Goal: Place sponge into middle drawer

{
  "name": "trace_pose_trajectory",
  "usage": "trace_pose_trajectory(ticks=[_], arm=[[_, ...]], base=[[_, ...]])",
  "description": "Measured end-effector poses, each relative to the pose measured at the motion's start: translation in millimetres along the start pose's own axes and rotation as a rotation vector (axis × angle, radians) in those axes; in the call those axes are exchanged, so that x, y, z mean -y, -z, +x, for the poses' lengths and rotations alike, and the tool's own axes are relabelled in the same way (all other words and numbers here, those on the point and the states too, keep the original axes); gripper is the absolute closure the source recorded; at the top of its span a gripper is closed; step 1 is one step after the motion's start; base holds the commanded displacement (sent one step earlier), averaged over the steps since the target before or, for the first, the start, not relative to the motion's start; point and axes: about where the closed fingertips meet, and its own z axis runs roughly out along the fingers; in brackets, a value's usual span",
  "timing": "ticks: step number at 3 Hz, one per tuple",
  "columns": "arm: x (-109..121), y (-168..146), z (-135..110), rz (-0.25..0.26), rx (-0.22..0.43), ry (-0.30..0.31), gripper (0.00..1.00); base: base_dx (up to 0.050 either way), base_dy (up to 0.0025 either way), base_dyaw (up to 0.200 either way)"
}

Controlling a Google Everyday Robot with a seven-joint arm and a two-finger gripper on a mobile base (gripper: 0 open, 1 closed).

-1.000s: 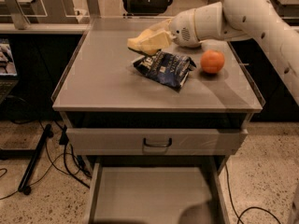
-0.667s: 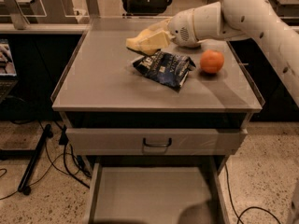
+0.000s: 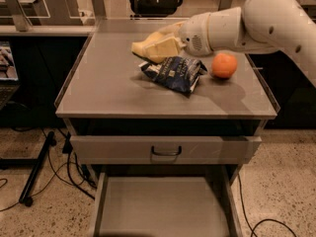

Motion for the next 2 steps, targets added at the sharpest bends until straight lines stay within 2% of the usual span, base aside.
trace_pose_trajectory(ticks=[1, 2], arm=[[-34, 33, 9, 0.142, 0.062, -0.038, 1.00], [-59, 38, 35, 0.195, 0.063, -0.088, 1.00]], base=[[0.000, 0.00000, 0.000], [0.000, 0.00000, 0.000]])
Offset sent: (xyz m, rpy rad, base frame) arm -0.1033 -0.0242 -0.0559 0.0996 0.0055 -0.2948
